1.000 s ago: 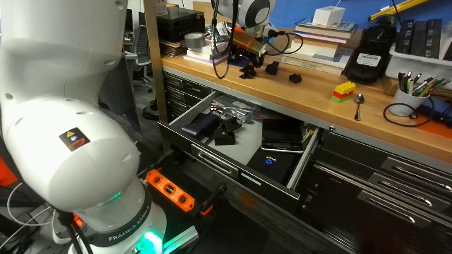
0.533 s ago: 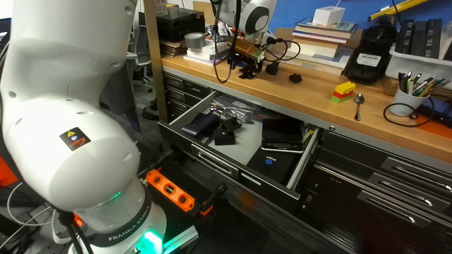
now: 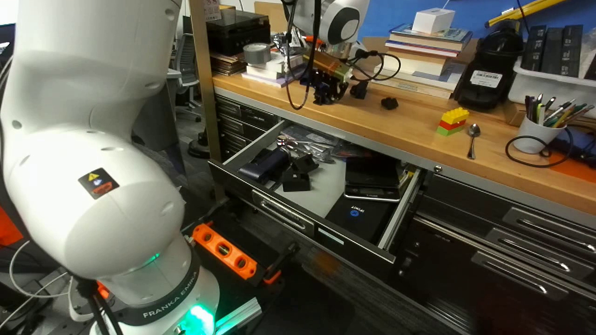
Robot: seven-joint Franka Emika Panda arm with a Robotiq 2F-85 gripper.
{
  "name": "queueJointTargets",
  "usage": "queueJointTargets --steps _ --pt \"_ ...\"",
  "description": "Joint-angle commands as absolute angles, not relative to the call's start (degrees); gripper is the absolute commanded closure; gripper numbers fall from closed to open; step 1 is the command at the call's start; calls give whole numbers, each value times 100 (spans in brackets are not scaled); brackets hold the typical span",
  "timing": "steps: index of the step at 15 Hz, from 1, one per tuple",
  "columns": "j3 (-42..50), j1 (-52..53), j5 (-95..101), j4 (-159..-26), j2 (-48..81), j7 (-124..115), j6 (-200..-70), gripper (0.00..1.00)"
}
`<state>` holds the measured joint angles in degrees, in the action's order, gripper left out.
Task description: Pick up the black objects from the countertop and put them inside the open drawer then close the drawer
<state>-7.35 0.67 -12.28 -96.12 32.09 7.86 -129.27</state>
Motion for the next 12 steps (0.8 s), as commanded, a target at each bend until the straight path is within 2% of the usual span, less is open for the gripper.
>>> queueJointTargets --steps 1,7,12 --pt "-620 127 -1119 -9668 3075 538 -12694 77" --pt "-259 358 -639 -10529 2244 -464 -12683 75" --pt "-9 657 -15 -12099 885 -1985 -12900 75"
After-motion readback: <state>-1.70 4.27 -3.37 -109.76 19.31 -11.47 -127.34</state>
